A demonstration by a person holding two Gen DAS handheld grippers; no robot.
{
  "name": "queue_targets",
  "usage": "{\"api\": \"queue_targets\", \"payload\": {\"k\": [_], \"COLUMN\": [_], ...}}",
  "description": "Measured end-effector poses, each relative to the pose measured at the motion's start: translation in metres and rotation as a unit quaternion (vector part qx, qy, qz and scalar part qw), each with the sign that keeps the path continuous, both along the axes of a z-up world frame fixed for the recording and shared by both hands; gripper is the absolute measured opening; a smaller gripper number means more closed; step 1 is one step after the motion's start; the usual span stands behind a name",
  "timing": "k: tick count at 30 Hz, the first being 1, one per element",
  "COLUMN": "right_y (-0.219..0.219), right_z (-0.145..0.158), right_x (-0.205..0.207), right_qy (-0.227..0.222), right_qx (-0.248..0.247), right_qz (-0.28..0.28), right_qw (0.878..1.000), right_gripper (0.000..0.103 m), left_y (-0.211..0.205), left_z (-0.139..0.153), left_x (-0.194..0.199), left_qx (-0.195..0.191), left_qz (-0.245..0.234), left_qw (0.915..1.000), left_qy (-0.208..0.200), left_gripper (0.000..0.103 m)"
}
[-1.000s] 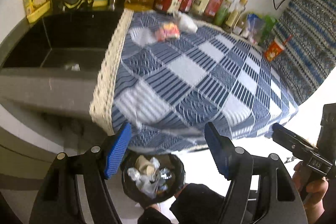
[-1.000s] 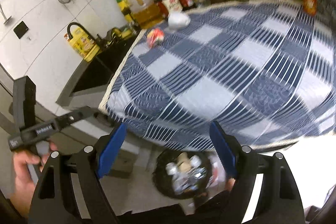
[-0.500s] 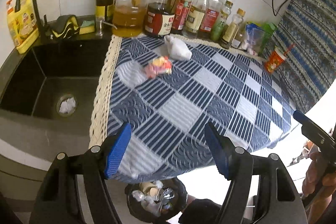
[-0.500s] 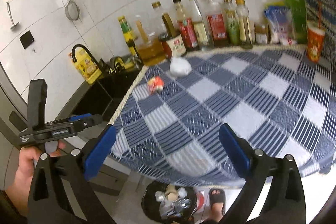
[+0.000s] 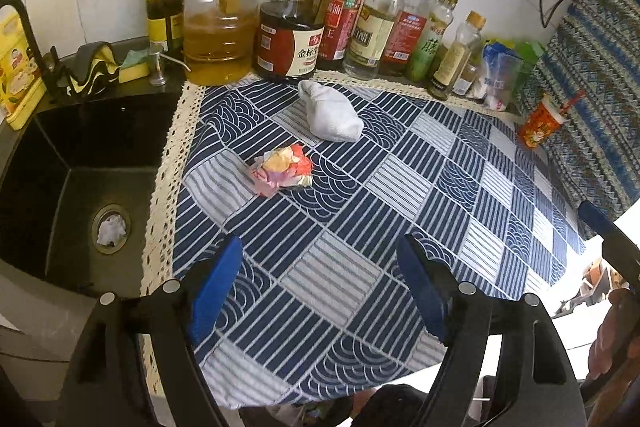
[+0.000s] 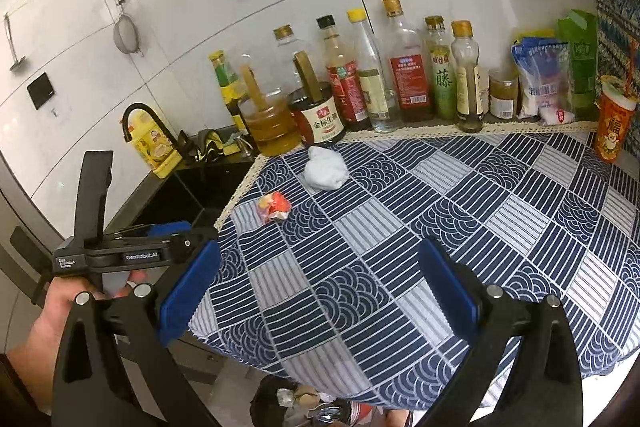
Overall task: Collect trash
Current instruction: 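Raise both tools back toward the remaining trash on the table, then grasp the pink-orange wrapper with the left tool while the right tool grasps the white tissue ball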
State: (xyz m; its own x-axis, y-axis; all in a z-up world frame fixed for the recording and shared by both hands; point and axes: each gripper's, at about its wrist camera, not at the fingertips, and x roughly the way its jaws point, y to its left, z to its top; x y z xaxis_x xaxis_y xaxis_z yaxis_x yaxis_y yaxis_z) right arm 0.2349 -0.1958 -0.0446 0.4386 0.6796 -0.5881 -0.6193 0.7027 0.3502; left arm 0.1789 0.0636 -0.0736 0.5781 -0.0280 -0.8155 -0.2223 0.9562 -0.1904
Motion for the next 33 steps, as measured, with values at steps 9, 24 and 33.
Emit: {"api": "queue_targets", "payload": {"k": [9,24,33], "right_y": [0.006,0.021,0.043], "right_z": [-0.022,-0.068,-0.082], "right_x": [0.046,0.115,0.137], "right_qy": [0.028,0.074,0.087], "right_qx": [-0.001,-0.010,-0.019], "right_qz": [0.013,0.027,0.054], "right_qw": [1.000,0.997,0.995], "right_gripper": [0.098,0.098,0.098], "left_y": [0.012,0.040,0.046], "left_z": [-0.024,-0.069,-0.083], "left_x": [0.043,0.105,0.122], "left_qx": [0.003,0.001,-0.005], "left_qz": [0.028,0.061,0.056], "left_qw": [0.9991,0.9939,0.9939], "left_qy": [0.033,0.092,0.095], "left_gripper": [0.078,0.078,0.060]}}
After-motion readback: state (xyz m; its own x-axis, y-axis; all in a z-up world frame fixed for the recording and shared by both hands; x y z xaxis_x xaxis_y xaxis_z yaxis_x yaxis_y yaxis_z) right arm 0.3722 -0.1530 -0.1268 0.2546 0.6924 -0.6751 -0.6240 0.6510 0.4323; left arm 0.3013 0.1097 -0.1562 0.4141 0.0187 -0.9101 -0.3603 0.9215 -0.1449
